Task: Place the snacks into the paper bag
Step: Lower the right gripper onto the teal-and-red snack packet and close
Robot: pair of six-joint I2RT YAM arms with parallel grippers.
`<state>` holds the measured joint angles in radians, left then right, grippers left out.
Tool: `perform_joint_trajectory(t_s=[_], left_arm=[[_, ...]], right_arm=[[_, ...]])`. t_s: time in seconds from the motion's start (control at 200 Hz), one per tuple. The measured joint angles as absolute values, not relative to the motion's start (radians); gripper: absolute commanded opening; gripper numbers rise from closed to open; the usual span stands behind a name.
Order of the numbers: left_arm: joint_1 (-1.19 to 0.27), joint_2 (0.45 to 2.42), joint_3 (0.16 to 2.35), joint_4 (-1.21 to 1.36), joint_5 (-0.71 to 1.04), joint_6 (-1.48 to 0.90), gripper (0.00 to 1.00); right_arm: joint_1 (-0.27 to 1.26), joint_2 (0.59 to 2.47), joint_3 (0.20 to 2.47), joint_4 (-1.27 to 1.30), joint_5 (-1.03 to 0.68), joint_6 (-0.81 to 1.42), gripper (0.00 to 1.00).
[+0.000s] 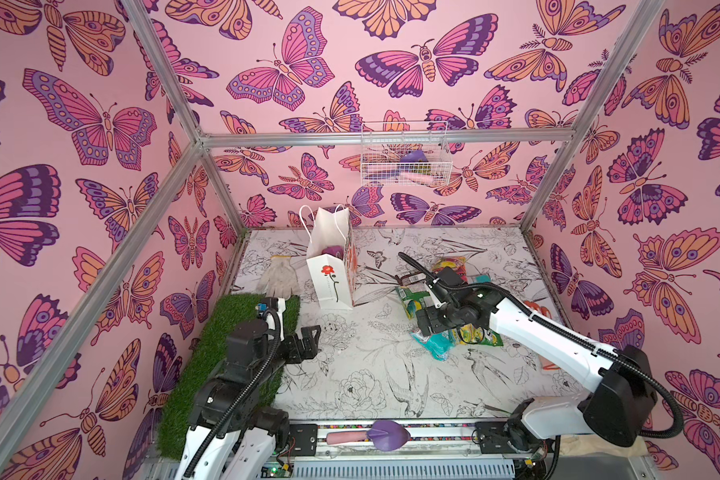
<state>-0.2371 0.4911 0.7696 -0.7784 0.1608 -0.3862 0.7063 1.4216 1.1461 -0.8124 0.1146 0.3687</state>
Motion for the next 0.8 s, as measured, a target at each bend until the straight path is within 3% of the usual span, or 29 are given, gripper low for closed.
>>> perform_joint_trajectory(t_s=[0.07,0.476,0.801], left_arm=[[-0.237,0.491,0.770,-0.778,0.161,-0.386,0.99],[-0.237,0.495,0.770,-0.778,0.161,-0.386,0.98],[-0.237,0.497,0.770,-0.778,0.161,-0.386,0.99]], right_arm=[[0.735,1.455,1.147,-0.814,0.144,0.362,1.00],[0.825,1.612,1.185,-0.858,0.308,0.331,0.80],[0.868,1.694,1.225,-0.876,0.351,0.313,0.84]])
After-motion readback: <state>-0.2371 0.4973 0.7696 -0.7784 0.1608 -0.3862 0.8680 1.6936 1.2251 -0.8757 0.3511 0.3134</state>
